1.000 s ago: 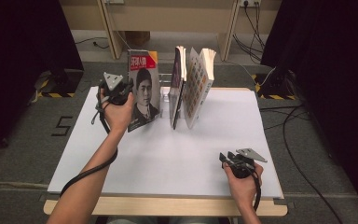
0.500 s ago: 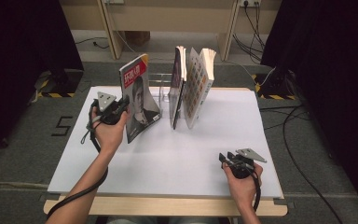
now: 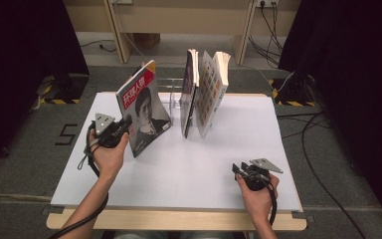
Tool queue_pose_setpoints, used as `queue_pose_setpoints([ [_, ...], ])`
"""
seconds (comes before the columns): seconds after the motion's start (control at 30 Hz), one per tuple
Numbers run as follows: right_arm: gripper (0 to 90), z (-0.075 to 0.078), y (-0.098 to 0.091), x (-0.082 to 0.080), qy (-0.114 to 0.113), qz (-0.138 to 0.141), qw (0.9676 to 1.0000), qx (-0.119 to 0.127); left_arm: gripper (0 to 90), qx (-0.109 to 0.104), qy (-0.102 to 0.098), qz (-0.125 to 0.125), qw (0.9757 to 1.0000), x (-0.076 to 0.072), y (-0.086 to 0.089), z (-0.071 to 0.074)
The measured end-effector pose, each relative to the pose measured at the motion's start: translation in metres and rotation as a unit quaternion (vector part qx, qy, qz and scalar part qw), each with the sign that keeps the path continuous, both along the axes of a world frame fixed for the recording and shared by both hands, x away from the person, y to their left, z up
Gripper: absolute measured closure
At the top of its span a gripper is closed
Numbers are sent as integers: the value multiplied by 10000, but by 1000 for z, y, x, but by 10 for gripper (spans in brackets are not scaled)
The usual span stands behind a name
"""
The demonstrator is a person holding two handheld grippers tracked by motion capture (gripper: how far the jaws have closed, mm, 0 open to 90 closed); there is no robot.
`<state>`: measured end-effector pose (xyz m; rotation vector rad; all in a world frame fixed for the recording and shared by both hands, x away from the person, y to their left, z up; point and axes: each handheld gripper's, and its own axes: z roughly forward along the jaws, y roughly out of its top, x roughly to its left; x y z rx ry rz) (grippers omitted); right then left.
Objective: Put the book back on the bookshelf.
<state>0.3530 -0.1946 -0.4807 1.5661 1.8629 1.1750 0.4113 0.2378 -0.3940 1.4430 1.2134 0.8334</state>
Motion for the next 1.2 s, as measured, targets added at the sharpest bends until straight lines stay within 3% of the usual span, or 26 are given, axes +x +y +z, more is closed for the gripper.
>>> queue_pose_setpoints([
  [0.2,605,-1,0,0,26,23,10000,-14,769,-168,-23,109,9998,2,7,-4],
  [0.53,601,-2,0,1,87,30,10000,15,724,-293,-149,124,9994,9,14,-2],
  [0.63,601,-2,0,1,94,32,10000,6,724,-247,-218,110,9994,13,15,3],
  [1.0,600,-3,0,2,131,32,9999,3,847,-105,-344,-136,9993,15,4,13],
  [1.2,600,-2,-1,2,112,22,9999,5,860,-58,-387,-178,9991,16,-5,16],
])
